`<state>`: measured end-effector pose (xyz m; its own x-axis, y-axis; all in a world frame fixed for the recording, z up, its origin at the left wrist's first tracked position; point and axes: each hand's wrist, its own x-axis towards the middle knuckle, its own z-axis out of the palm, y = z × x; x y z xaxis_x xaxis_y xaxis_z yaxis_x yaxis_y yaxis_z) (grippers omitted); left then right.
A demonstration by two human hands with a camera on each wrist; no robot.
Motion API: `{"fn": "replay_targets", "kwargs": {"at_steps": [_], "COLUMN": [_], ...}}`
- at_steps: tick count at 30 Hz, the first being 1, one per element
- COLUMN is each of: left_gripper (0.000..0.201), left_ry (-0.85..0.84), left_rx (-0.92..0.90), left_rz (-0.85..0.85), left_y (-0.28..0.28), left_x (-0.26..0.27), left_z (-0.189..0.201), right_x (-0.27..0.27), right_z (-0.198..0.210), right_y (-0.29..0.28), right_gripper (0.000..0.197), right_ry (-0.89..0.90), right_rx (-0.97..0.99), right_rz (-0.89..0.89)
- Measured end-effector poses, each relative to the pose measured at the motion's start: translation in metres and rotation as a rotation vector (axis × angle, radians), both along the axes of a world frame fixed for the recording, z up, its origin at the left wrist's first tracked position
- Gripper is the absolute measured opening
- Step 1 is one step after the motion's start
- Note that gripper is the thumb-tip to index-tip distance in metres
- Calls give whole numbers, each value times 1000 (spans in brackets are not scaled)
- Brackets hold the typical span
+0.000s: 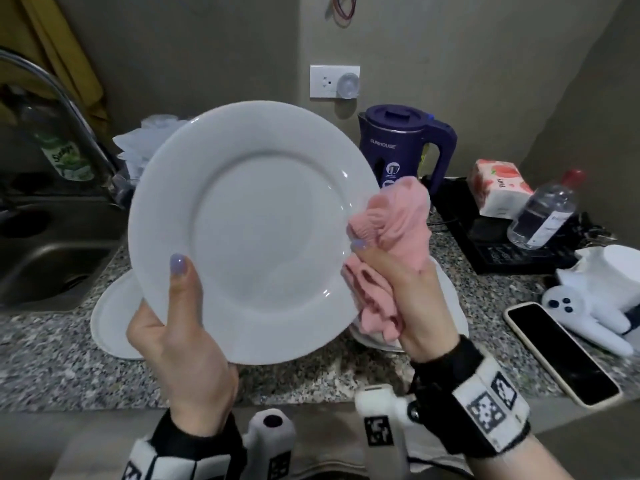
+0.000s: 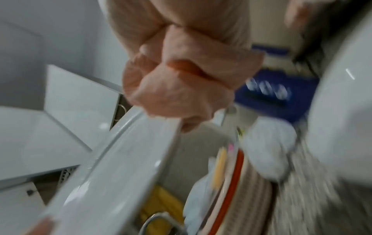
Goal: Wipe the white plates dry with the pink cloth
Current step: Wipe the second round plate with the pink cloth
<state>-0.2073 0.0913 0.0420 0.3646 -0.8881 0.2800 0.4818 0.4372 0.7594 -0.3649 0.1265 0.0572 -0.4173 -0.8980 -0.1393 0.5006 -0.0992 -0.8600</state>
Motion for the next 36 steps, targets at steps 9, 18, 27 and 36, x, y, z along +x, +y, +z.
{"fn": "replay_targets", "kwargs": {"at_steps": [9,18,27,36], "left_gripper": [17,24,12,17], "left_ry": [126,34,-136,-193], "left_rx": [80,87,182,154], "left_rz": [27,53,-201,-258], "left_y": [-9,-30,-8,3], "left_x": [-38,-18,-32,-24], "left_z": [14,5,-16,-22], "right_x": [38,-44,-14,-17], "right_z": [-39,-3,7,10], "right_y": [-4,24,-18,-20], "right_gripper": [31,47,61,43], "right_ry": [-234,847,1933,1976], "right_rx": [30,49,-104,-119], "right_rz": [-161,-83,10,28]}}
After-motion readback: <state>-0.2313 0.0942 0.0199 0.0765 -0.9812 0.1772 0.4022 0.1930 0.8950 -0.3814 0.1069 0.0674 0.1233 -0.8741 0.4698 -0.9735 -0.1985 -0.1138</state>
